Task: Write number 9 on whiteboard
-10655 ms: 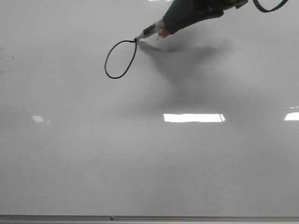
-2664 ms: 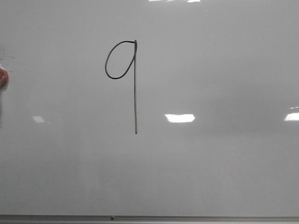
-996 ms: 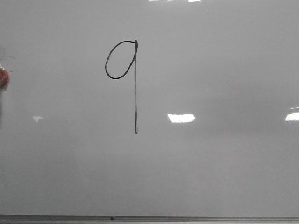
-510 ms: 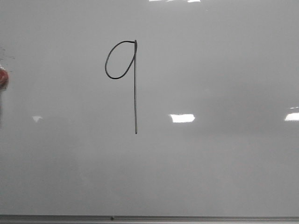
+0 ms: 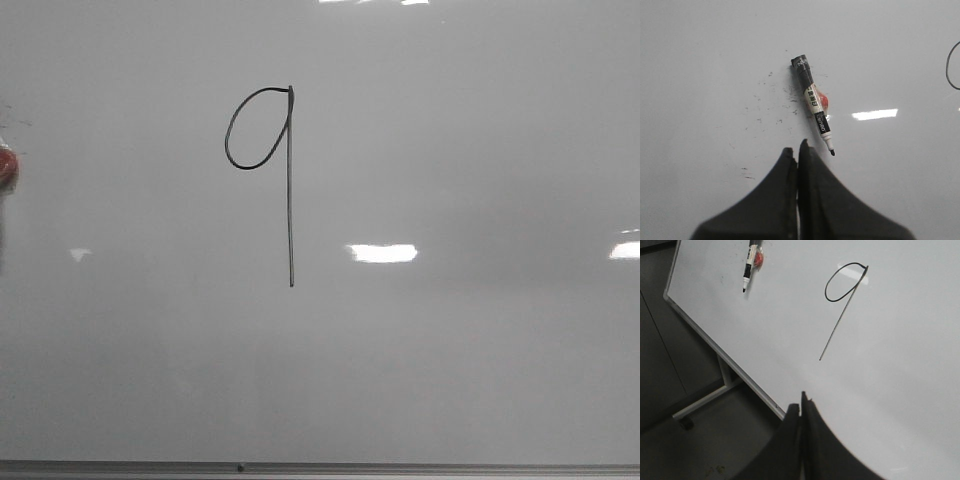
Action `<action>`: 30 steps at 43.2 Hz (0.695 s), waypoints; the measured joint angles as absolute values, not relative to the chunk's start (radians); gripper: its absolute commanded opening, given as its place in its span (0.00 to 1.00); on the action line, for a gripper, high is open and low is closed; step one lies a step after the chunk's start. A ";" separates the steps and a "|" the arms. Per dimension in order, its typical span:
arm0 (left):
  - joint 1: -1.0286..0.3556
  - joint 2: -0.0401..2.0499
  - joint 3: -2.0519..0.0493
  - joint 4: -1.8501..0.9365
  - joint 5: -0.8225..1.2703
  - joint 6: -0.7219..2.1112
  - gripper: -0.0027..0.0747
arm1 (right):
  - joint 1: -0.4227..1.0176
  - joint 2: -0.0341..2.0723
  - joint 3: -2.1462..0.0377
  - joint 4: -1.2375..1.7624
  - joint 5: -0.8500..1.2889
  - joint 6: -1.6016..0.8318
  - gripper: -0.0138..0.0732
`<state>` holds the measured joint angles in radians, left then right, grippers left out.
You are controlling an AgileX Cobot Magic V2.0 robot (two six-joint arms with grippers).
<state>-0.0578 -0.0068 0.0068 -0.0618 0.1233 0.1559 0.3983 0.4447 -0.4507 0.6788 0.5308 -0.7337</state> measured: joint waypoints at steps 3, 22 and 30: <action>-0.058 -0.007 0.007 -0.062 0.123 0.156 0.01 | 0.398 0.445 -0.450 0.652 0.506 -0.734 0.08; -0.058 -0.007 0.007 -0.062 0.123 0.156 0.01 | 0.268 0.260 -0.237 0.272 0.207 -0.283 0.08; -0.058 -0.007 0.007 -0.062 0.123 0.156 0.01 | 0.128 0.150 -0.105 0.104 0.159 -0.081 0.08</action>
